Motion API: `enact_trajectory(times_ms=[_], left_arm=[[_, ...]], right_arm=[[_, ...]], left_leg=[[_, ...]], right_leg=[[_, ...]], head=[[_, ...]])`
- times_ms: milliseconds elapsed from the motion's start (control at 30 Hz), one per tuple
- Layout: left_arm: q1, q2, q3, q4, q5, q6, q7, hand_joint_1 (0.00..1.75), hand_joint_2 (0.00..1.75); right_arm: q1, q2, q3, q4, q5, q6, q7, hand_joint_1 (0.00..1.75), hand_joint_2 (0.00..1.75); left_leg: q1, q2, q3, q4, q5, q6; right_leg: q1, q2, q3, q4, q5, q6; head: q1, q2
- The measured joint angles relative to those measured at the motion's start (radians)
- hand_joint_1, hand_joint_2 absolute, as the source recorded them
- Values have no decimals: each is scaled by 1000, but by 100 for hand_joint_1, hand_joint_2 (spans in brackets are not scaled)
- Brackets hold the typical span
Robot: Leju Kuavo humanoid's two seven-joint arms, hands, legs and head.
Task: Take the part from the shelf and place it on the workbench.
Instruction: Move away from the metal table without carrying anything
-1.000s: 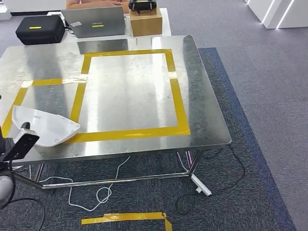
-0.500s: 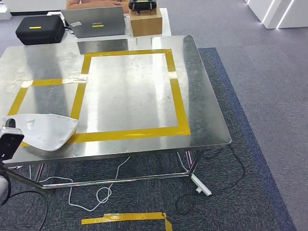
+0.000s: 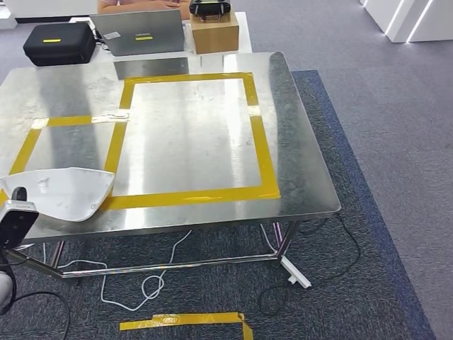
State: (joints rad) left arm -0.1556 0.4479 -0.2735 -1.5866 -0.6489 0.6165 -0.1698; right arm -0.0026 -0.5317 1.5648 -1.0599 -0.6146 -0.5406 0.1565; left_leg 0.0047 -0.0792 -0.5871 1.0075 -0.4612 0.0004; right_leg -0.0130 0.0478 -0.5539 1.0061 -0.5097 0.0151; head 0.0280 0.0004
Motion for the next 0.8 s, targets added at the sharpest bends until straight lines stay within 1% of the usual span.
enact_trajectory(times_ms=[300,467,667,733,800], left_arm=[[20,4,7,-9,-8,-10,6,0,0],[48,14,7,-14,-27,-47,17,0,0],[60,24,-10,-14,-62,-78,18,0,0],[53,22,-25,-14,-86,-92,28,0,0],[42,19,-44,-14,-102,-102,45,0,0]], right_arm=[[2,-3,0,-6,16,-14,9,0,0],[2,-3,0,-8,25,-20,13,0,0],[4,-4,1,-9,18,-21,17,0,0],[7,-6,1,-14,1,-35,22,0,0],[9,-9,1,-22,-9,-48,25,0,0]], left_leg=[[0,0,0,0,0,0],[0,0,0,0,0,0],[0,0,0,0,0,1],[-2,0,-1,5,-2,5],[-4,0,-2,10,-6,13]], right_leg=[[0,0,0,0,0,0],[0,0,0,0,0,0],[0,0,0,0,0,0],[-3,0,0,-2,1,3],[-6,1,1,-4,1,9]], head=[[0,0],[0,0],[0,0],[0,0],[0,0]])
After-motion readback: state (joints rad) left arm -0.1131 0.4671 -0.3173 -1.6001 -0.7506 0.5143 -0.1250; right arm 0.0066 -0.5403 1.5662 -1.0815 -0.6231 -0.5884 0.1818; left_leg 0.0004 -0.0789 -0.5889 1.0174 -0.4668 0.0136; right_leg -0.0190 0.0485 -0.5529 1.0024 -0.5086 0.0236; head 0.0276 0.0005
